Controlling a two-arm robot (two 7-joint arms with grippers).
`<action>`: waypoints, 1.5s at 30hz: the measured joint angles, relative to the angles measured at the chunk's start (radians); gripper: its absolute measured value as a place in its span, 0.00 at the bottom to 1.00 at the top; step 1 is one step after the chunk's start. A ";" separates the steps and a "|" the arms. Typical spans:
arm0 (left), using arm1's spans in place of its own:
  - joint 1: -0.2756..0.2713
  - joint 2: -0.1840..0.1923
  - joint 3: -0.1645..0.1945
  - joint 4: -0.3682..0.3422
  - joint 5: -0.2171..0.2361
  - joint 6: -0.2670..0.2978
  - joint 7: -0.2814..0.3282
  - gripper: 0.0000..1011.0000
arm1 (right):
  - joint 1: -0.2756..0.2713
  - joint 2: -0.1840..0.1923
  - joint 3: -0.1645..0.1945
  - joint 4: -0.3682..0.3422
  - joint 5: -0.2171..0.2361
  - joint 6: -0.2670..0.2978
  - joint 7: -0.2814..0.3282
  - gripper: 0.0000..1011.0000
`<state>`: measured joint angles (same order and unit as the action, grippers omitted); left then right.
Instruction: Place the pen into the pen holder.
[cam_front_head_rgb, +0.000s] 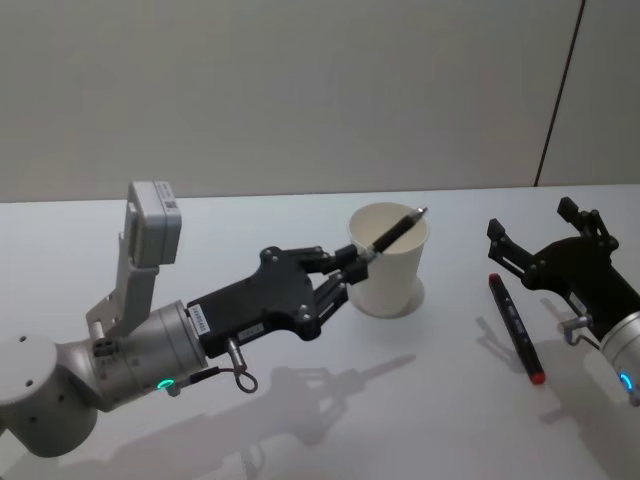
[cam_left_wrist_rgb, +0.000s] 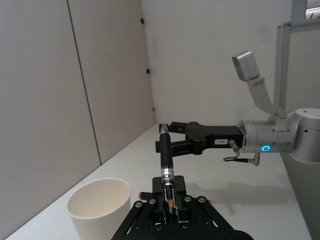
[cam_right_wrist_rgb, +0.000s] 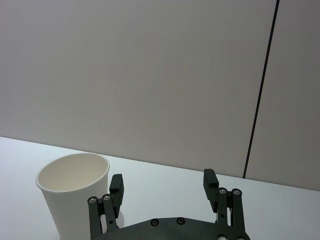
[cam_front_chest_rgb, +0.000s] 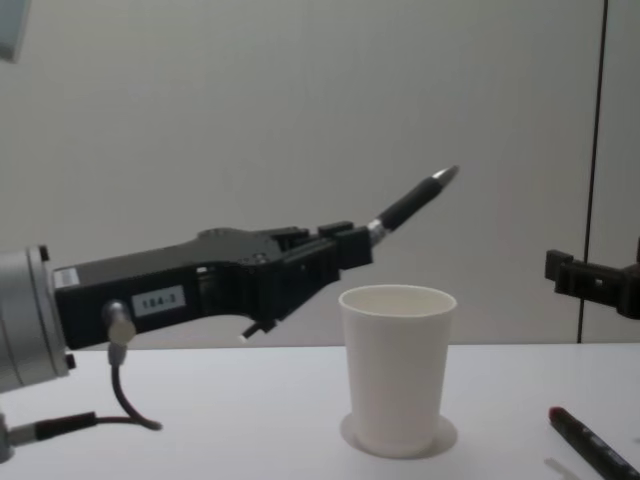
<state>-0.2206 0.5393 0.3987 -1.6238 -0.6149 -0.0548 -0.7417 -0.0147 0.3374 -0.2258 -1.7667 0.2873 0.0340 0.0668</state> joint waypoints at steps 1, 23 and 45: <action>-0.002 -0.005 0.004 0.001 -0.001 0.002 -0.008 0.14 | 0.000 0.000 0.000 0.000 0.000 0.000 0.000 0.99; -0.021 -0.054 0.040 0.013 -0.024 0.023 -0.057 0.14 | 0.000 0.000 0.000 0.000 0.000 0.000 0.000 0.99; -0.026 -0.065 0.049 0.017 -0.028 0.028 -0.060 0.14 | -0.035 0.031 0.013 -0.052 0.113 0.005 0.116 0.99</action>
<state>-0.2463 0.4742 0.4477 -1.6068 -0.6432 -0.0270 -0.8021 -0.0500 0.3687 -0.2132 -1.8185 0.4006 0.0389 0.1823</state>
